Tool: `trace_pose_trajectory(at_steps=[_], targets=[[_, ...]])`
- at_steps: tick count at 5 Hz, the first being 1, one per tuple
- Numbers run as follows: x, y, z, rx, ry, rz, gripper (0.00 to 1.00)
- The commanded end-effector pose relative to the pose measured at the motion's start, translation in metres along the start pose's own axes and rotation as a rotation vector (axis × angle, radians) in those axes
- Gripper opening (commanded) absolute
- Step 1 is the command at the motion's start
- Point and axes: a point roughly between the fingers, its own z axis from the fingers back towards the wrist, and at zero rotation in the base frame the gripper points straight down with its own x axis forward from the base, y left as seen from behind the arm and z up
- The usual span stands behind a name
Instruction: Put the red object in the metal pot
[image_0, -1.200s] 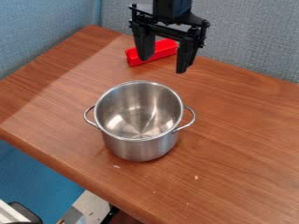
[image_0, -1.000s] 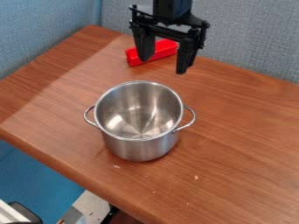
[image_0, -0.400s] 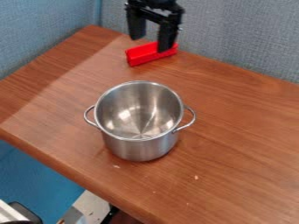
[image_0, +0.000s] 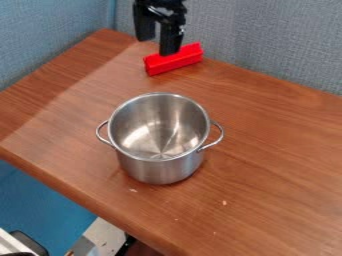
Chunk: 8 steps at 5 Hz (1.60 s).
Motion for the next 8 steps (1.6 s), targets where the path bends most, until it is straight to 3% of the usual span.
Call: trace_pose_trajectory(at_steps=[1,2,4,6,8], targets=[[0.012,0.022,0.005,0.026,-0.043,-0.073,1.00],[0.025,0.038,-0.009,0.025,-0.038,-0.093,1.00],[0.046,0.061,-0.025,0.042,-0.035,-0.061,1.00],[0.052,0.065,-0.043,0.033,0.002,-0.043,1.00],[0.053,0.067,-0.064,0.001,0.041,-0.022,1.00]])
